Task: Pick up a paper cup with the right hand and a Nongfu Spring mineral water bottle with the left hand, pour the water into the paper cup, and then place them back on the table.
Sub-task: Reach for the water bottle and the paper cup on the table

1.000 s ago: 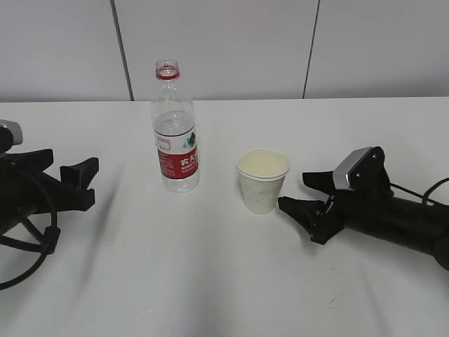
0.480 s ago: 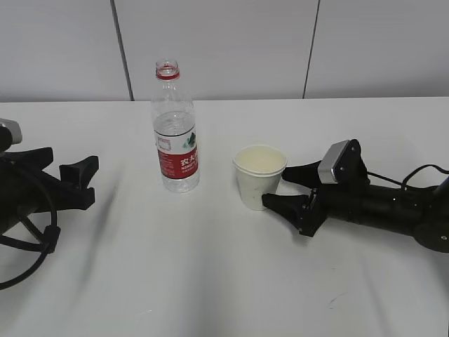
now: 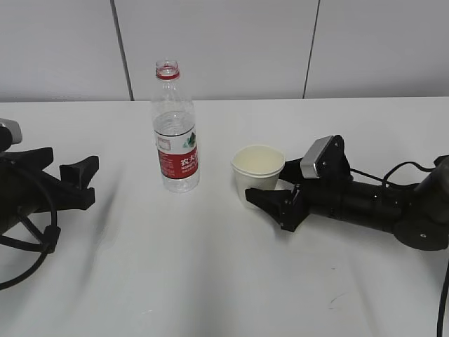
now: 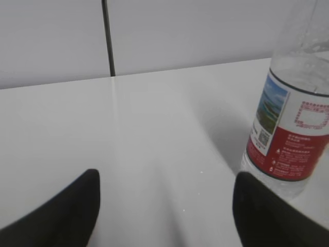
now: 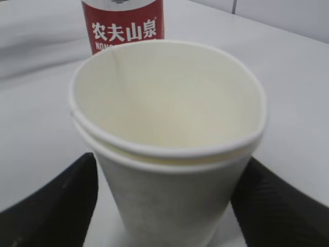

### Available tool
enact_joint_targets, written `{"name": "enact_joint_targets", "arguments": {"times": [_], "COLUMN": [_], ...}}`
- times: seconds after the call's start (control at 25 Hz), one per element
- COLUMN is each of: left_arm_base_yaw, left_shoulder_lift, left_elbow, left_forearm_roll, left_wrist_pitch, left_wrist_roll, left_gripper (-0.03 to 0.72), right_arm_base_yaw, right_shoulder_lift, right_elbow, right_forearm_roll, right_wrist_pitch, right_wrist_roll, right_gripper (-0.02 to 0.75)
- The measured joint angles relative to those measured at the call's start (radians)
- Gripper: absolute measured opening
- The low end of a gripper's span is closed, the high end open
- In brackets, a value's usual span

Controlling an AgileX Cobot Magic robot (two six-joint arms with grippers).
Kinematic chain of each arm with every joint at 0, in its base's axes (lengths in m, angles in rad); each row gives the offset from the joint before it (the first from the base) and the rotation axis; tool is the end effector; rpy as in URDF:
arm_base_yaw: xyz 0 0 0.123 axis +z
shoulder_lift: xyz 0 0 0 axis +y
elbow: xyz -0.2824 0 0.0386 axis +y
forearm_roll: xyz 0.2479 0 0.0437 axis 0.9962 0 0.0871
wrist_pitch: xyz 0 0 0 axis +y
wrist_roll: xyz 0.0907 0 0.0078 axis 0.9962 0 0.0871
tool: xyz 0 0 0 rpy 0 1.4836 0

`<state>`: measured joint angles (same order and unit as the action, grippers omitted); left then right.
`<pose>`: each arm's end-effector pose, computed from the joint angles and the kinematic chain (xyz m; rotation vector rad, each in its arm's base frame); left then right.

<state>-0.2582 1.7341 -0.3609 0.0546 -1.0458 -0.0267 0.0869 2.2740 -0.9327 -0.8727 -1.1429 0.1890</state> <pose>0.2540 -0.0715 0.1391 0.2679 1.7973 -0.2255 0.3665 0.0956 0.0625 -0.8247 1.6263 0.5882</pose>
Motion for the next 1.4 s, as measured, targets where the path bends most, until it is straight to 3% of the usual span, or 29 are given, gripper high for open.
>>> {"name": "enact_joint_targets", "arguments": {"times": [0.32, 0.68, 1.4], "left_arm_base_yaw": [0.0, 0.0, 0.0], "left_shoulder_lift": [0.0, 0.103, 0.337], "left_elbow": [-0.002, -0.08, -0.342], "left_forearm_roll": [0.049, 0.16, 0.411], "left_wrist_pitch": [-0.001, -0.03, -0.091], "left_wrist_roll": [-0.016, -0.088, -0.189], "left_gripper": [0.496, 0.496, 0.503], "right_arm_base_yaw": [0.017, 0.019, 0.019], "right_shoulder_lift": [0.0, 0.0, 0.0], "right_elbow": [0.0, 0.0, 0.0], "right_forearm_roll": [0.035, 0.044, 0.045], "right_wrist_pitch": [0.0, 0.0, 0.0], "right_wrist_roll": [0.0, 0.0, 0.0], "right_gripper": [0.58, 0.461, 0.452]}}
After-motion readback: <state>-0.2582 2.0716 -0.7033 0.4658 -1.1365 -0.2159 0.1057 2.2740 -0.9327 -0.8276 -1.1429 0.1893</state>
